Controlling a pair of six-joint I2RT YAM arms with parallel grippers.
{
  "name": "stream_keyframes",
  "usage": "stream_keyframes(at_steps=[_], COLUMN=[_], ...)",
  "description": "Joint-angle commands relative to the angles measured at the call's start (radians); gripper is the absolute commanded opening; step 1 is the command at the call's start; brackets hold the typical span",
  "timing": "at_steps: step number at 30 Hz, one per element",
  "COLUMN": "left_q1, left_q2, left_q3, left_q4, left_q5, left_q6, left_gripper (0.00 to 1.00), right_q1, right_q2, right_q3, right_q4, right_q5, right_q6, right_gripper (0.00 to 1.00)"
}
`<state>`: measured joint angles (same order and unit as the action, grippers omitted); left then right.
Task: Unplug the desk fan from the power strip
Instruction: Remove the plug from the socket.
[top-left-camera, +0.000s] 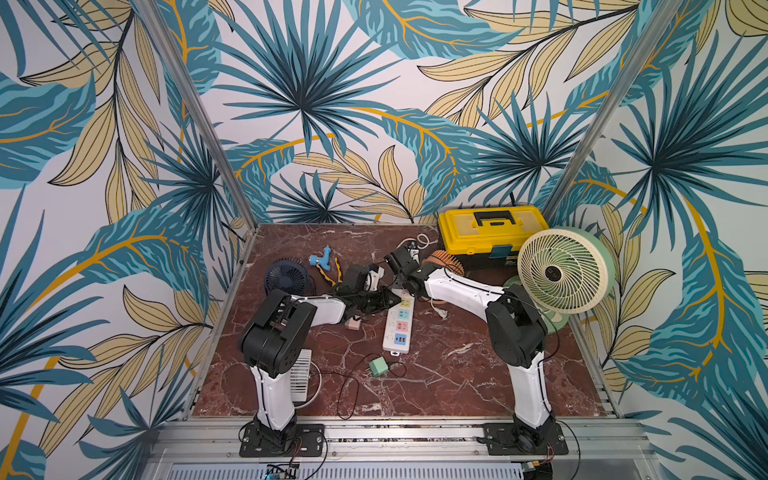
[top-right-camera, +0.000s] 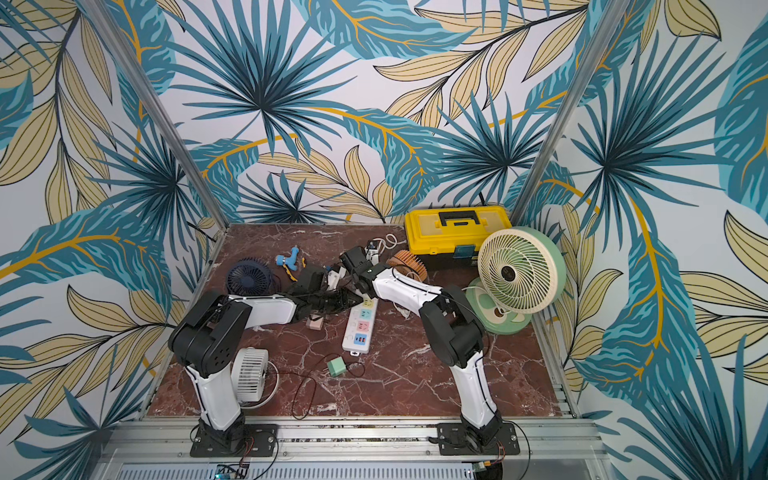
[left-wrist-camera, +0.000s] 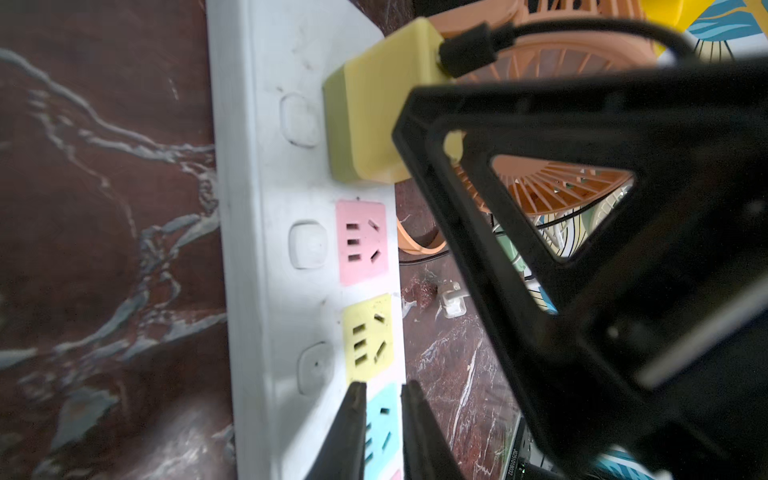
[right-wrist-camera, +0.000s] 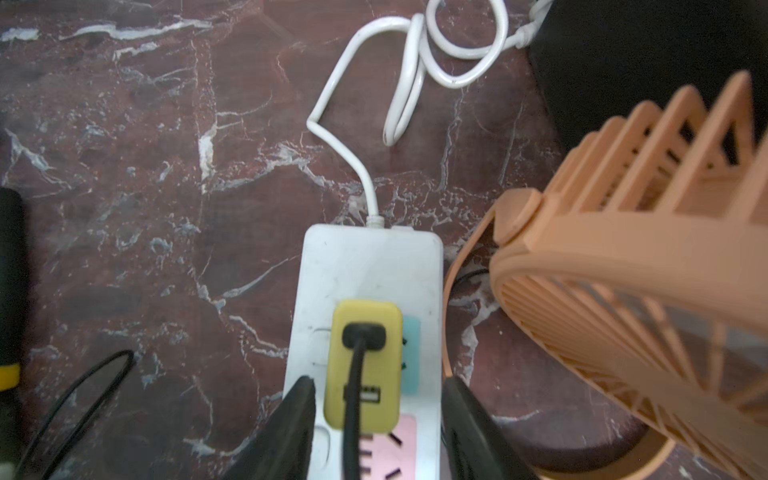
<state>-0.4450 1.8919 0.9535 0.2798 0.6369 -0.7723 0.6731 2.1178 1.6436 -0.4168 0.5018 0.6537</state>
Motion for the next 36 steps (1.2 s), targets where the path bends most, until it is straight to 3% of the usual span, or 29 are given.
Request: stream_keyframes(at_steps=[1,8,24,31,36], left_q1=[0.002,0.000,-0.015,-0.018,-0.020], left_q2=[0.028,0.064,0.080,0.083,0.081], left_q3=[-0.004,0.009,0.075,0.102,0.113], left_q4=[0.037,0.048,-0.156,-0.240,-0.289], left_q5=[0.021,0.044,-0.033,-0.095,-0.134], left_q6=[-0.012,-0.042,0.054,0.083,0.096], left_gripper=[0.21,0.21,0.22,0.22,0.22], right_q1=[-0.002,-0.015,-0.011,0.034,0.003], right_q2=[0.049,0.088,0.128,0.123,0.071], right_q3=[0.060,0.104,0.182,0.225,0.118], right_q4=[-0.020,-0.073,-0.150,-0.190,-0.092], right_q5=[0.029,0.025,0.032,0.105,0.004], right_q6=[-0.009,0.017,0.012,-0.022,0.017], right_gripper=[0.51,0.43,0.17,0.16,0.16])
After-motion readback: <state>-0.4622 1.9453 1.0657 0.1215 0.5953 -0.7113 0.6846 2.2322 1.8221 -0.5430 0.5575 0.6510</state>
